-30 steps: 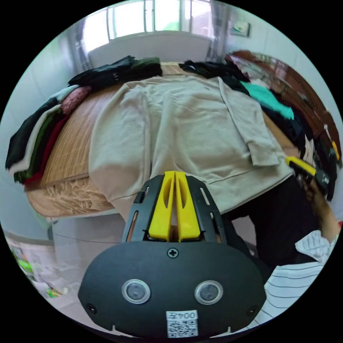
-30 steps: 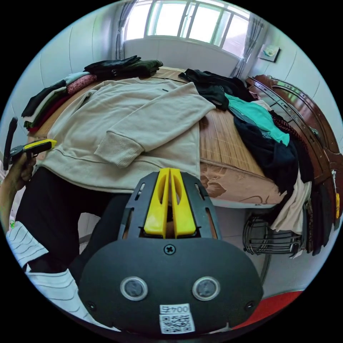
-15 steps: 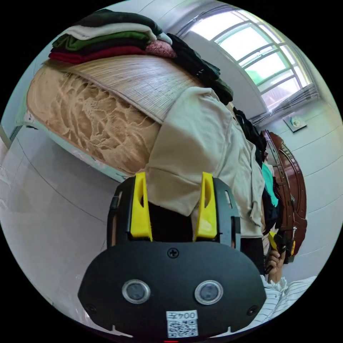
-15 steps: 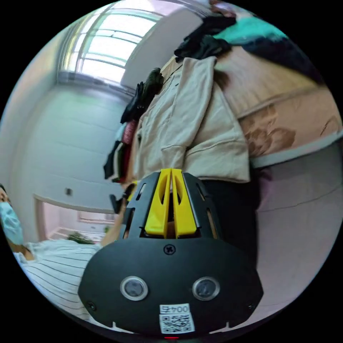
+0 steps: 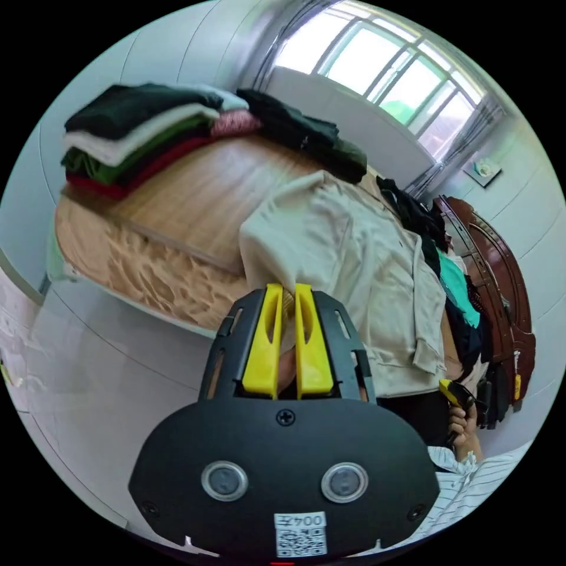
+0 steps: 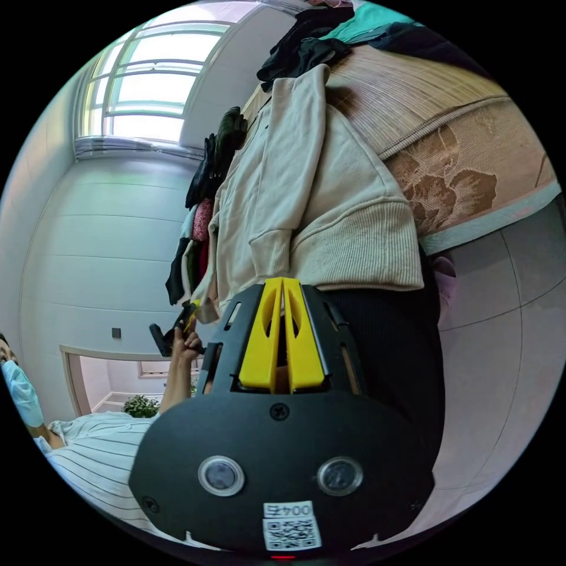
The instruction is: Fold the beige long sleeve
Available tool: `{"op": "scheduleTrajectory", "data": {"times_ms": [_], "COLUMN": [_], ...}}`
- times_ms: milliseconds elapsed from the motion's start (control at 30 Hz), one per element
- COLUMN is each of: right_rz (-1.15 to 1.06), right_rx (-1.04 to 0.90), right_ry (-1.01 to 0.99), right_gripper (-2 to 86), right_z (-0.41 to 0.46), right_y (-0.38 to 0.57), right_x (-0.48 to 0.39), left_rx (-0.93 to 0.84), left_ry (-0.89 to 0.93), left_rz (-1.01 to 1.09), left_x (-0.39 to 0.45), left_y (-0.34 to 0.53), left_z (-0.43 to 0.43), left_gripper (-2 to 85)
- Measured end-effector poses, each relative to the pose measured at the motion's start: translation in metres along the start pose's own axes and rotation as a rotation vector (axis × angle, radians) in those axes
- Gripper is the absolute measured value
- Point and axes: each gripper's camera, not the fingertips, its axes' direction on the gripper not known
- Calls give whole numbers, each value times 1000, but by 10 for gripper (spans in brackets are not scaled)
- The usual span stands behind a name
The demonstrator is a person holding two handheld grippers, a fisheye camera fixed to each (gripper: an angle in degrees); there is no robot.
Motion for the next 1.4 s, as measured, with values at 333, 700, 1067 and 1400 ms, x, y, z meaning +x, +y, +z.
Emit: {"op": "scheduleTrajectory", "data": {"times_ms": [333, 700, 1067, 1400], "right_rz": [-24, -91, -139, -159], "right_rx": [29, 23, -13, 118], "right_ry": [-37, 56, 233, -2], "right_gripper": [59, 112, 80, 38], "right_z": [-28, -43, -23, -118], "right_y": [-2, -20, -37, -63], "right_x": [17, 5, -16, -30], "left_rx": [-4, -308, -288, -259], "left_ry": [-200, 331, 433, 512], "left_rz": [-109, -190, -217, -264], "left_x": [-97, -95, -99, -118], "left_y": [-190, 30, 11, -13], "left_z": [-68, 13, -14, -43], "left_gripper": [142, 142, 137, 141]}}
